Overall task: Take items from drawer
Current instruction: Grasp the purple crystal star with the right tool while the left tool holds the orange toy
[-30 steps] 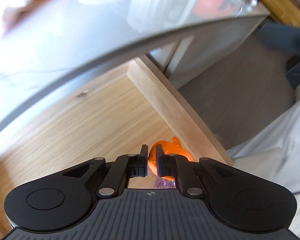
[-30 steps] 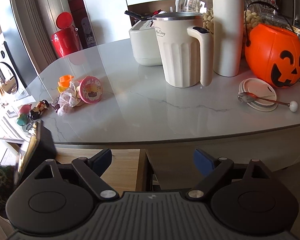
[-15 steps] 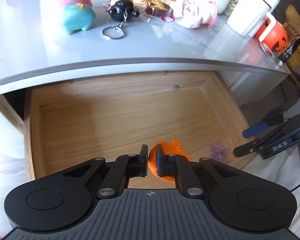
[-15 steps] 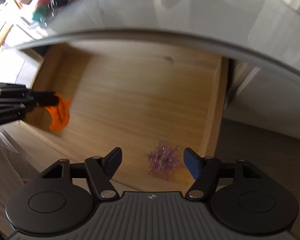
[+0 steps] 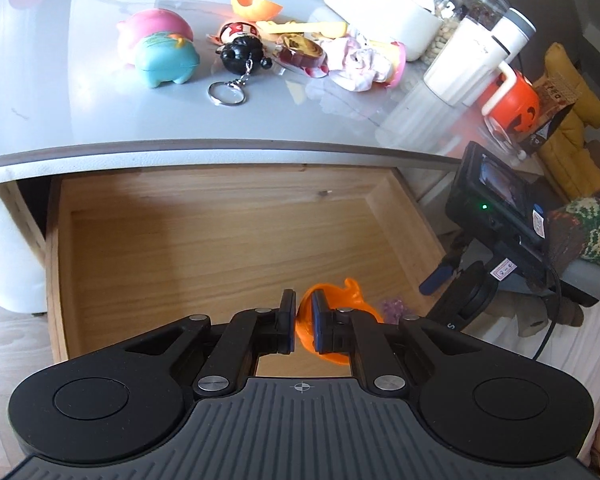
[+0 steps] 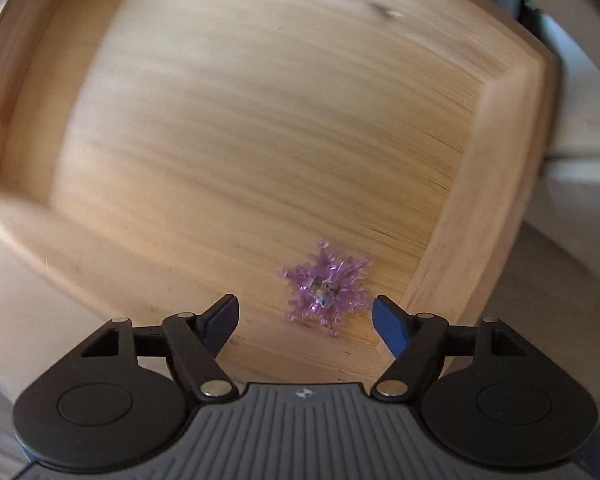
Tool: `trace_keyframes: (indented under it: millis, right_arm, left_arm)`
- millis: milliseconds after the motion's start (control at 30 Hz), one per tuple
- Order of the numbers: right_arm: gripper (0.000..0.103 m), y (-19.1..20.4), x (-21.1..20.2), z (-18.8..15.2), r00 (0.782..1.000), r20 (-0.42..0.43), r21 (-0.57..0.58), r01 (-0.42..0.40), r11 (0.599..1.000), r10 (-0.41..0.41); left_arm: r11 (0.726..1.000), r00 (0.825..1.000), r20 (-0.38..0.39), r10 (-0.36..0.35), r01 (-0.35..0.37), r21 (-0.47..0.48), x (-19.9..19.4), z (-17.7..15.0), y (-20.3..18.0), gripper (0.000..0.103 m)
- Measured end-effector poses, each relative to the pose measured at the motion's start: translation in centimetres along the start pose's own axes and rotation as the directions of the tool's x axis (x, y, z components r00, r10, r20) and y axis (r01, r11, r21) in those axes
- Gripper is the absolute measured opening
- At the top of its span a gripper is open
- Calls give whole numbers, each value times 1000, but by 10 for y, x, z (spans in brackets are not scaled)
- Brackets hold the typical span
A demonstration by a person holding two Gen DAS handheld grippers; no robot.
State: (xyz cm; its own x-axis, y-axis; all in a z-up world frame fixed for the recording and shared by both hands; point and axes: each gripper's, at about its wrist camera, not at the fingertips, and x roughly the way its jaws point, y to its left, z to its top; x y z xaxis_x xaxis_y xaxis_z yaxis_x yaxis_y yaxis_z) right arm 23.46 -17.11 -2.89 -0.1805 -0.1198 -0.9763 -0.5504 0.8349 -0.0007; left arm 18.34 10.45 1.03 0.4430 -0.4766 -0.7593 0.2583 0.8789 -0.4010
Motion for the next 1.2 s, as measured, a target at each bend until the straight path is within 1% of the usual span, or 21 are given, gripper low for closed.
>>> trace_keyframes:
  millis: [67,133,200,300,333,367,400,467,567,667,700,767,800,833,867,933,1033,1067,1133,1167,1200]
  right_arm:
    - [75,12,0,6,999,-5,-107,42,993,-43]
    - [75,17,2,12,998,-11,-153,64,986,-66]
    - [74,16,8,21,996,-24,-159,78,984,-83]
    - [74,11,27,32,994,-70,-148,72,986,-83]
    - [74,12,29,33,993,-42,-166,100,981,-108]
    - [70,15,30,34,994,-45,-189,94,977,-104]
    - [67,16,29,35,995,-46,-188,78,979,-89]
    - [67,17,28,37,996,-42,-195,72,978,-81]
    - [64,19,29,42,997,-40,-202,59,978,-68]
    - [57,21,26,47,997,-26,-206,68,976,-75]
    - [43,22,22,48,998,-2,-213,62,975,-64]
    - [29,27,11,49,998,41,-235,57,970,-49]
    - [18,29,6,50,997,64,-236,64,970,-50]
    - [15,30,2,51,995,81,-236,68,969,-51]
    - [14,31,-5,52,993,108,-224,76,972,-53]
    - [14,32,-16,53,988,152,-207,63,976,-32]
    - [9,32,-37,55,977,213,-177,45,983,-6]
    - [5,29,-47,55,971,239,-167,38,985,3]
    - [2,23,-63,50,958,286,-146,20,989,23]
    - [2,5,-74,41,947,318,-132,5,991,38]
    - [1,5,-81,36,939,340,-123,-4,992,46]
  left_arm:
    - [1000,1000,-8,7,-7,-5,3,-1,2,10]
    - [1000,1000,-19,15,-15,-12,5,-2,4,10]
    - [1000,999,-28,20,-21,-16,7,-2,6,10]
    - [999,999,-36,22,-23,-24,10,-2,8,10]
    - [999,999,-38,22,-23,-25,10,-2,8,10]
    - [999,999,-40,20,-21,-25,11,-2,8,10]
    - [999,999,-42,20,-21,-24,12,-1,8,10]
    - [1000,999,-43,20,-20,-20,13,0,7,10]
    - [1000,999,-45,18,-18,-9,15,2,4,10]
    - [1000,999,-48,24,-25,-4,15,1,4,10]
    - [1000,998,-48,27,-28,-5,15,1,4,10]
    - [999,998,-48,35,-35,-8,14,0,6,10]
    - [999,998,-48,40,-41,-10,14,-1,6,10]
    - [999,998,-48,46,-46,-12,13,-1,7,10]
    - [999,998,-47,50,-50,-13,13,-1,7,10]
    - [998,997,-45,55,-56,-13,12,-2,8,10]
    - [998,997,-43,60,-61,-17,10,-4,11,10]
    - [998,997,-42,61,-62,-17,10,-4,11,10]
    - [998,997,-40,62,-63,-11,9,-5,11,10]
    - [998,997,-38,62,-63,-6,9,-6,10,10]
    - [998,997,-34,63,-63,0,8,-7,9,10]
